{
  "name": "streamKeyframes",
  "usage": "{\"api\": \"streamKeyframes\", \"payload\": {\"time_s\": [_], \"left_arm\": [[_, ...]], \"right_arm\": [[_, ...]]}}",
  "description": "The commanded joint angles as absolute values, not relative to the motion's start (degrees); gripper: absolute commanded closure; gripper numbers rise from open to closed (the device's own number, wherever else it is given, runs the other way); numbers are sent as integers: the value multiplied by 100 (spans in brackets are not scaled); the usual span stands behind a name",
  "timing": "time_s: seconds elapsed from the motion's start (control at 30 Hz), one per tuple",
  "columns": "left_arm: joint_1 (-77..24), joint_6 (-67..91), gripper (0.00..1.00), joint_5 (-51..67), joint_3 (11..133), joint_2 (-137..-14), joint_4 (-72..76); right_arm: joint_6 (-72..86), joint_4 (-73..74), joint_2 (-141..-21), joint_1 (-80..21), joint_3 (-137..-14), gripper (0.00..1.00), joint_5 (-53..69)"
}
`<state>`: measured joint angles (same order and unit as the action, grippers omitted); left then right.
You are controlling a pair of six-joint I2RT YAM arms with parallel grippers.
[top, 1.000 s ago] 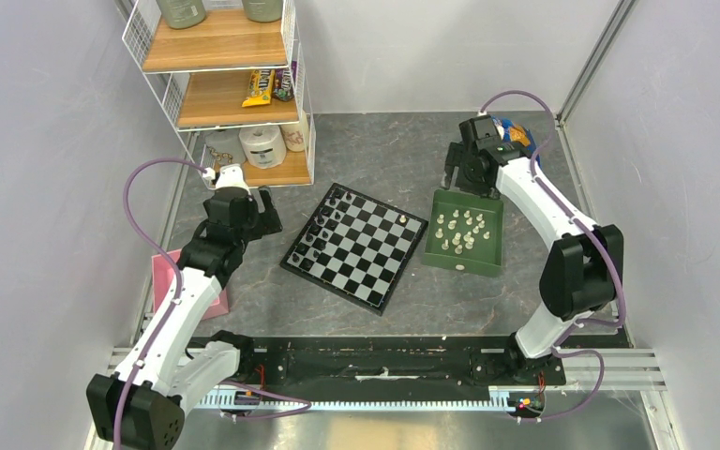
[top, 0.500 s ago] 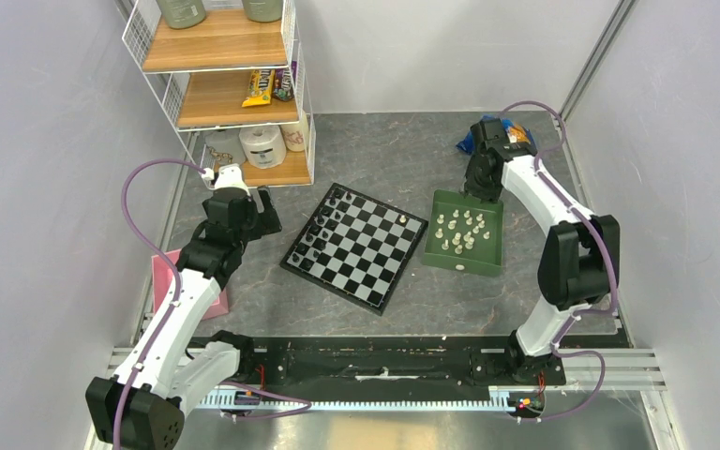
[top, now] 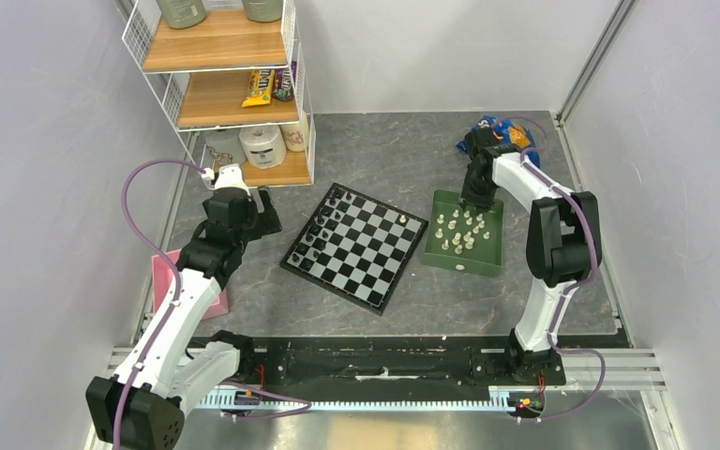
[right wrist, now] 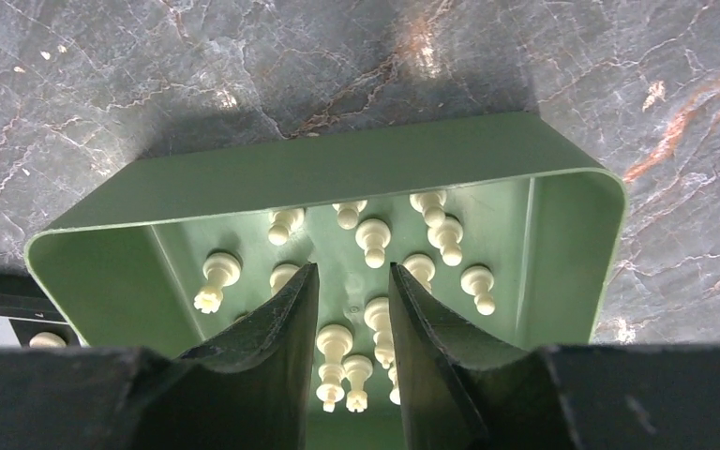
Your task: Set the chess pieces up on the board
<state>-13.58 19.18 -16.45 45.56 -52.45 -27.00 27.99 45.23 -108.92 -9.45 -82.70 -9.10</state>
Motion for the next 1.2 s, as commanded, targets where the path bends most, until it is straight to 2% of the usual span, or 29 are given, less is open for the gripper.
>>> {"api": "streamKeyframes", "payload": {"time_s": [0.0, 0.17, 1.17], "left_arm": [[-1336, 1673, 5, -1745, 4535, -5177, -2602], [-1336, 1678, 5, -1734, 4538, -5194, -2602], [-1336, 1657, 5, -1783, 4548, -5218, -2610]], "right_arm": [[2659, 4471, -10992, -923, -8591, 59, -859], [2578, 4456, -11122, -917, -8656, 64, -982], [2211, 3959, -11431, -912, -8525, 71, -953]]}}
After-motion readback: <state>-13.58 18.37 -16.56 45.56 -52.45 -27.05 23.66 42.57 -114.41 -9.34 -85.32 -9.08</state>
